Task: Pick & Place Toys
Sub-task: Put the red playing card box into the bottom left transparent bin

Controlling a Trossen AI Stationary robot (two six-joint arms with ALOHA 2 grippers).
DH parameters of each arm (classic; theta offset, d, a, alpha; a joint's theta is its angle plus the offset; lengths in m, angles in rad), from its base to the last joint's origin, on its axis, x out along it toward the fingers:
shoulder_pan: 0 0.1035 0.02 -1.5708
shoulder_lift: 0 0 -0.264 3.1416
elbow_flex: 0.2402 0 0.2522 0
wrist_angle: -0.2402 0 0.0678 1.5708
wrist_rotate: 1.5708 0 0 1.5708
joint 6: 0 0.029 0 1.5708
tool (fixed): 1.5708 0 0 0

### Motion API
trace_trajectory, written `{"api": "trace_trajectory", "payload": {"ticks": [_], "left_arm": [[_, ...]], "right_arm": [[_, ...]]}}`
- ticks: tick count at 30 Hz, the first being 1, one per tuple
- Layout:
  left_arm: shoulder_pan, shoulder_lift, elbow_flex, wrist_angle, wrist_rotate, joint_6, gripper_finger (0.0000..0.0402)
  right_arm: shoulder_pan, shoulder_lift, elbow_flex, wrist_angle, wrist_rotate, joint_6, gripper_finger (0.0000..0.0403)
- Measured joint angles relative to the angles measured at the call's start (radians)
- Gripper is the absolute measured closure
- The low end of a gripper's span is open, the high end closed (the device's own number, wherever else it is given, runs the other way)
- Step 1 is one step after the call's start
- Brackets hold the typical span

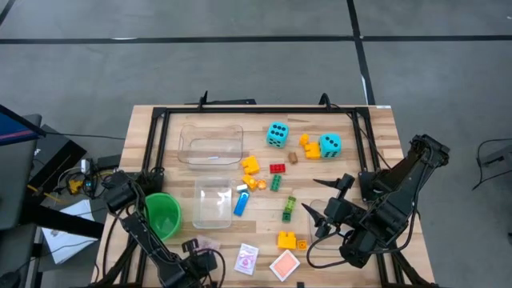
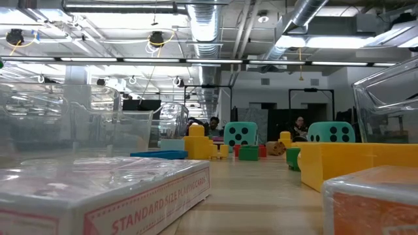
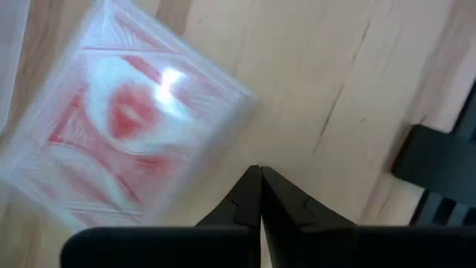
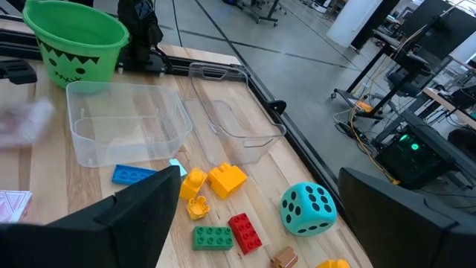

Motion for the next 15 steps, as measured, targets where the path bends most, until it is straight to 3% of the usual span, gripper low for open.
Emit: {"api": "trace_trajectory", "payload": {"ticks": [7,12,15], "left_arm": [[-0.008,-0.001,0.011,-0.008,-0.018,0.024,0.0401],[-0.025,-0.003,0.055,-0.109,-0.182,0.025,0.0401],[-0.02,-0.003,0.04,-0.13,-0.203,0.006,0.0401]], "right_arm": [[0.0,0.0,0.0,0.0,0.0,0.0,0.0047],[0.0,0.0,0.0,0.0,0.0,0.0,0.0047],[0.0,0.0,0.0,0.001,-0.001,0.0,0.0047]]}}
